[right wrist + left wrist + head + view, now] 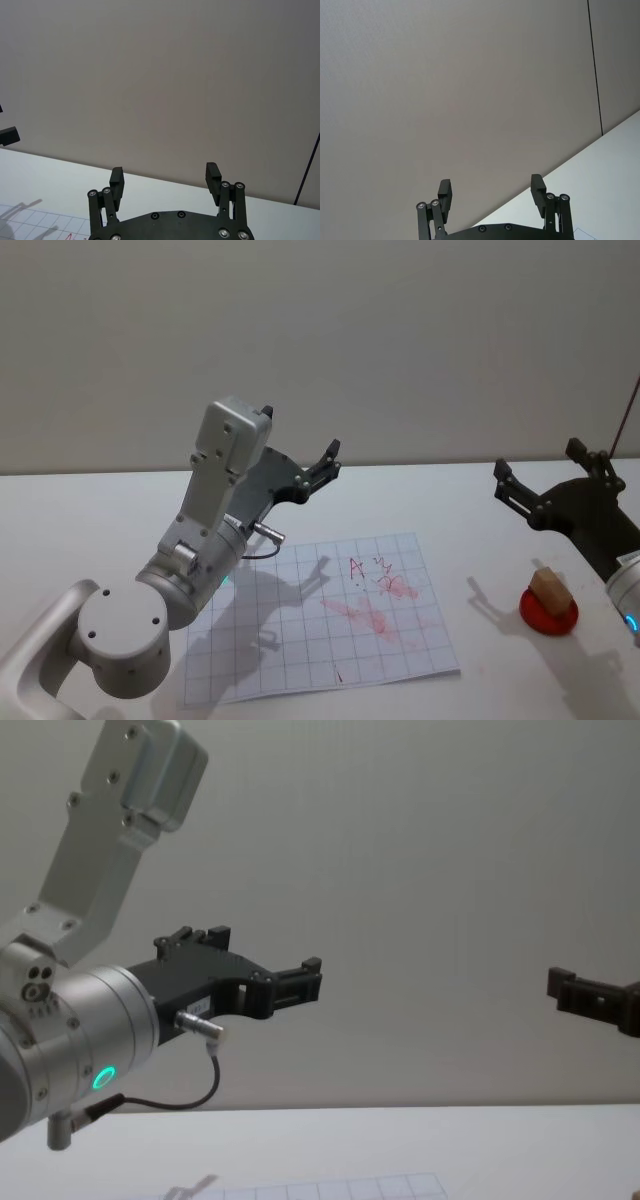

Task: Use the one hand to pick up the stamp and affix it onto the A4 paper.

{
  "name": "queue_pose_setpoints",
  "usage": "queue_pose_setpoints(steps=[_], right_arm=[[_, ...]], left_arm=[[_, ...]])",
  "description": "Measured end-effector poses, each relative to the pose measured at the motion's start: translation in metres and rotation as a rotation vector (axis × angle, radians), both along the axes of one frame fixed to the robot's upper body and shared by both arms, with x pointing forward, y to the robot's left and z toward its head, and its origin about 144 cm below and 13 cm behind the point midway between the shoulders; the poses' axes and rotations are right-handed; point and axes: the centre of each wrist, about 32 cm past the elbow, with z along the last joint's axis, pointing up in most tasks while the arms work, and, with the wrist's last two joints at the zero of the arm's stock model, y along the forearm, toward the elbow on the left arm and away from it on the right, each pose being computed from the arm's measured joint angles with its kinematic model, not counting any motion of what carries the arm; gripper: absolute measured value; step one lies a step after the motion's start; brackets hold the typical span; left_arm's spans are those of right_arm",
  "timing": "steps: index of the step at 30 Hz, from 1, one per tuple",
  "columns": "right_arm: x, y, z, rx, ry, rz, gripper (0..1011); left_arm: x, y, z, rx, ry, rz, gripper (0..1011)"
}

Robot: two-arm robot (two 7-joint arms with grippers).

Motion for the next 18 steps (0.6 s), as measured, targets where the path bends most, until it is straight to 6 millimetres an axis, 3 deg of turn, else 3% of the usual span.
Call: queue_pose_setpoints(steps=[18], right_arm=[[0.0000,0.0000,0.0000,0.000,0.000,0.000,1001]], left_arm=[[0.0000,0.0000,0.0000,0.000,0.000,0.000,1001]])
